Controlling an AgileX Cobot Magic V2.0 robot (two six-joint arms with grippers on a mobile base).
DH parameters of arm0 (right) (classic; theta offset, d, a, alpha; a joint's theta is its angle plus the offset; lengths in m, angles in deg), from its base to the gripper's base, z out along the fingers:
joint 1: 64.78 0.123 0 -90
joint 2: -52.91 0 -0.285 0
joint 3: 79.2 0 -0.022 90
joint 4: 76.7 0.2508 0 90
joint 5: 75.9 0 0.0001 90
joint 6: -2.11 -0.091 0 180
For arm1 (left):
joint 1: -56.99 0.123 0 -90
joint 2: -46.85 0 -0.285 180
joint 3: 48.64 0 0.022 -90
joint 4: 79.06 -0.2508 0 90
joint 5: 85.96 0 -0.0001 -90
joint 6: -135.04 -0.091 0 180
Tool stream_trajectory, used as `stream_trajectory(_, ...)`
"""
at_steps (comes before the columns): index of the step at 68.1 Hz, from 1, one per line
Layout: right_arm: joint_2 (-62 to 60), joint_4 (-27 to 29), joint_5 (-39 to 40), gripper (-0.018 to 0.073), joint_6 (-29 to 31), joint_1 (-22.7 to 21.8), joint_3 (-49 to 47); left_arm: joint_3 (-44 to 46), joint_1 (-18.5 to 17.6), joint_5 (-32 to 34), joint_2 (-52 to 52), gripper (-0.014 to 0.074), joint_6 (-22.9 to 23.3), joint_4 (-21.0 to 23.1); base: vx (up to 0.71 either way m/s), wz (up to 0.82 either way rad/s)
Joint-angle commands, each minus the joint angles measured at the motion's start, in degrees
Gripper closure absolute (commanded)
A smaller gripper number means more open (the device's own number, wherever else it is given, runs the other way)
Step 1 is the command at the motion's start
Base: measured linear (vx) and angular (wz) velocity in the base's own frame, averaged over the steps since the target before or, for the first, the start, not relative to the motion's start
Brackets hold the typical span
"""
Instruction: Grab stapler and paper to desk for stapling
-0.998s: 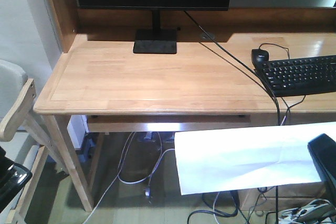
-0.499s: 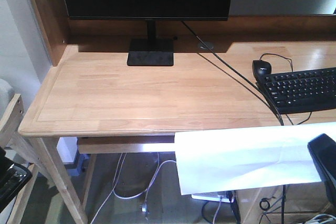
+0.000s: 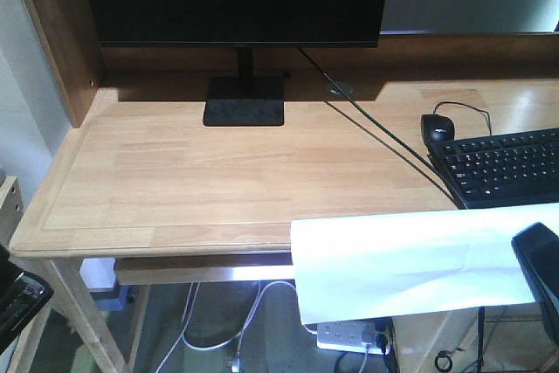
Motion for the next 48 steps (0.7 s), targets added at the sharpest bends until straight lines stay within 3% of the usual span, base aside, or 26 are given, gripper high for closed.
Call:
stream_trajectory(1,0.21,0.88,3.54,0.0564,0.82,-0.02,0.14,1.8,-0.3,6.24,0.33,0.0603,0.25,0.0,0.09,-0.01)
stream_trajectory(48,0.21,0.88,3.54,0.0564,0.82,-0.02,0.14,1.8,-0.3,6.24,0.33,0.0603,0.25,0.0,0.07,-0.01)
